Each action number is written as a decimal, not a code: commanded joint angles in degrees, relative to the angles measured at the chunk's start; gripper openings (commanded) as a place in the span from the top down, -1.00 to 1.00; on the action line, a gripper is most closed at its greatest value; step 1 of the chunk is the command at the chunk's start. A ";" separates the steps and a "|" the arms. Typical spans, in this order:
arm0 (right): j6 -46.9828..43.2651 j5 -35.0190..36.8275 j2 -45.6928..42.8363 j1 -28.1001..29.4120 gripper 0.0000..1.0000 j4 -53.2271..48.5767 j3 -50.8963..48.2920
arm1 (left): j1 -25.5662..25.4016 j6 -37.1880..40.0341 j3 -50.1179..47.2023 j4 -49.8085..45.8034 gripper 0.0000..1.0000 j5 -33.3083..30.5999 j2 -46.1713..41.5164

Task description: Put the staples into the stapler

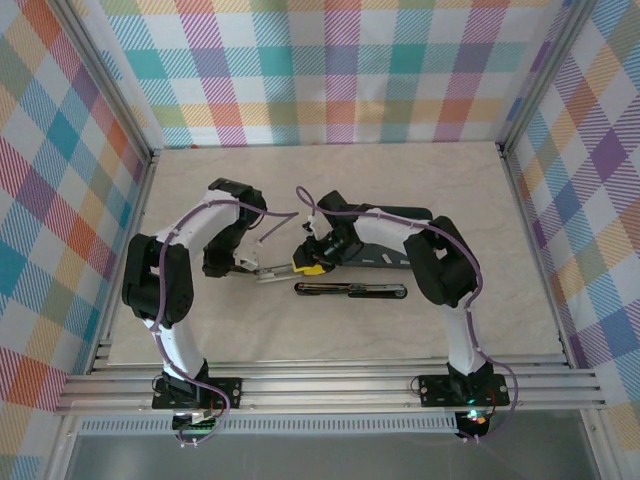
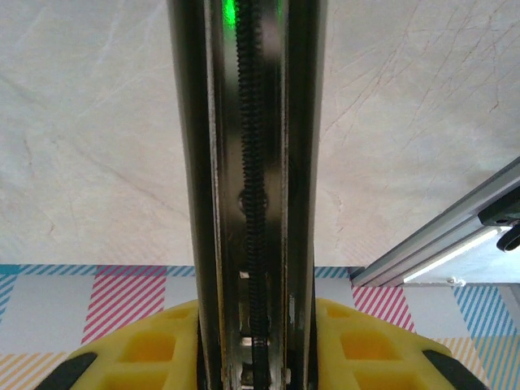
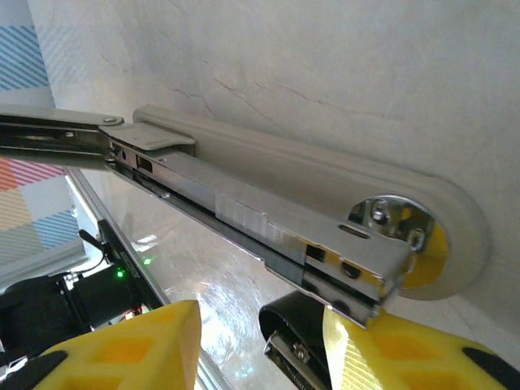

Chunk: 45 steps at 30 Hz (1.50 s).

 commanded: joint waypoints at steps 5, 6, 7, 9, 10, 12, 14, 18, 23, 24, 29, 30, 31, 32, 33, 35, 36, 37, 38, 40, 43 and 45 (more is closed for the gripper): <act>1.04 3.81 -3.71 -1.83 0.06 -2.18 -1.56 | 0.14 0.34 -2.79 -0.62 0.46 1.18 -1.83; 1.29 4.29 -3.70 -1.93 0.06 -2.40 -1.84 | 0.15 0.31 -3.00 -0.45 0.46 1.20 -1.96; 1.45 4.43 -3.62 -1.96 0.06 -2.37 -1.99 | 0.23 0.34 -3.12 -0.21 0.46 1.21 -2.11; 1.97 3.65 -2.83 -2.05 0.08 -2.00 -1.65 | 0.24 0.38 -3.44 0.25 0.46 1.35 -2.26; 2.33 2.98 -2.45 -2.01 0.11 -1.52 -1.43 | 0.24 0.42 -3.57 0.40 0.46 1.31 -2.15; 3.36 1.62 -1.69 -1.95 0.17 -0.19 -1.17 | 0.24 0.56 -3.65 0.65 0.46 1.47 -2.09; 3.48 1.24 -1.22 -1.77 0.21 -0.33 -0.73 | 0.28 0.51 -3.42 0.81 0.46 1.50 -1.83; 3.64 -0.06 -0.15 -1.32 0.25 -0.64 -0.69 | 0.19 0.43 -2.88 0.87 0.46 1.49 -1.23; 3.81 -0.37 0.88 -0.80 0.25 -0.34 -0.89 | 0.24 0.31 -2.58 0.82 0.47 1.48 -1.04; 3.79 -0.49 1.14 -0.80 0.26 -0.28 -0.63 | 0.24 0.34 -2.56 0.82 0.46 1.48 -1.04; 4.13 -0.85 2.20 -0.54 0.34 0.54 0.07 | 0.28 0.38 -2.59 0.74 0.47 1.59 -1.39; 4.08 -0.91 2.55 -0.45 0.34 0.56 0.28 | 0.24 0.56 -2.61 0.74 0.47 1.58 -1.37; 4.10 -0.89 2.70 -0.45 0.34 0.62 0.34 | 0.24 0.60 -2.67 0.80 0.47 1.60 -1.39; 4.13 -0.81 2.78 -0.45 0.34 0.78 0.40 | 0.24 0.68 -2.62 0.67 0.47 1.69 -1.39; 4.28 -0.69 2.88 -0.45 0.30 0.89 0.52 | 0.15 0.68 -2.68 0.74 0.47 1.70 -1.39; 4.50 -0.90 3.00 -0.41 0.28 1.46 0.81 | 0.15 0.73 -2.68 0.64 0.47 1.75 -1.39; 4.80 -0.94 3.15 -0.45 0.28 1.83 0.80 | 0.13 0.69 -2.63 0.64 0.47 1.76 -1.31; 5.07 -0.98 3.30 -0.44 0.28 2.12 0.97 | 0.06 0.85 -2.65 0.63 0.47 1.97 -1.30; 5.18 -0.94 3.40 -0.45 0.28 2.14 1.03 | 0.06 0.78 -2.65 0.65 0.47 1.97 -1.32; 5.43 -0.74 3.93 -0.54 0.31 2.27 1.30 | -0.03 0.73 -2.70 0.63 0.47 1.94 -1.33; 5.63 -0.63 4.63 -0.47 0.42 2.52 1.58 | -0.24 0.78 -2.39 0.82 0.47 1.92 -1.30; 5.62 -0.11 4.99 -0.45 0.45 2.17 1.74 | -0.59 0.46 -1.22 0.70 0.47 2.16 -1.05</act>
